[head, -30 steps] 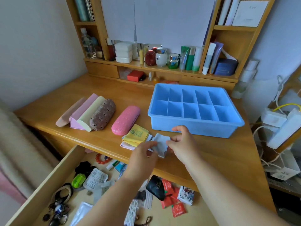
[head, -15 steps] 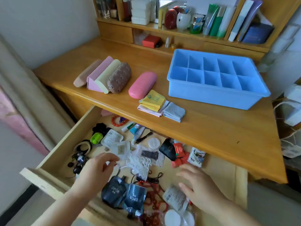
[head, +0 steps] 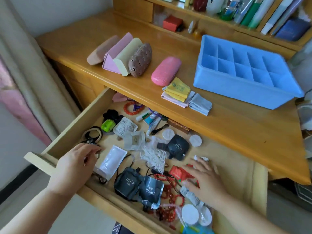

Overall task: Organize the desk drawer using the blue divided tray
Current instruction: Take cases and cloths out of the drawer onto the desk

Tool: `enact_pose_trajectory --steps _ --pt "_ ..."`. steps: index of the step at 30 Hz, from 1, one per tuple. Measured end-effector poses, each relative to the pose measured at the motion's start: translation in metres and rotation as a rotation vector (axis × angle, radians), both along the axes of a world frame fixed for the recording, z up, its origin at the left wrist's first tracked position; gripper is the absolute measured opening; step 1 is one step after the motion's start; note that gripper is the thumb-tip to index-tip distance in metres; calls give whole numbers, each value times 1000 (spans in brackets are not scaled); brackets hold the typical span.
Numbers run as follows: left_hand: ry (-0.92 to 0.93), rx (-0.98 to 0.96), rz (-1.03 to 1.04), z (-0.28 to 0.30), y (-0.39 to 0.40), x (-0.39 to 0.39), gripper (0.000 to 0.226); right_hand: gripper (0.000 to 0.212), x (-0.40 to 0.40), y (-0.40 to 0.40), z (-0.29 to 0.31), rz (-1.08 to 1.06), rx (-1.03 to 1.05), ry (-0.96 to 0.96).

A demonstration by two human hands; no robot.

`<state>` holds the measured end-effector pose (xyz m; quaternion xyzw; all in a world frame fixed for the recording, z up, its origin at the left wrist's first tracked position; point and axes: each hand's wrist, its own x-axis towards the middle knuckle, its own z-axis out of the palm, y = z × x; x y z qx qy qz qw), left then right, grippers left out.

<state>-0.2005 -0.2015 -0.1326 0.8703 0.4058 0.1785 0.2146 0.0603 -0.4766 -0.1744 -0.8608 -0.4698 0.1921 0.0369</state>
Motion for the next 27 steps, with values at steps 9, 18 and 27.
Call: enact_pose_trajectory --steps 9,18,27 --pt "-27 12 26 -12 4 -1 24 65 61 101 0 -585 82 173" --pt "-80 23 -1 -13 4 -4 19 37 24 85 -8 -393 403 -43" --pt "-42 25 26 -11 4 -2 24 87 46 184 -4 -683 320 181"
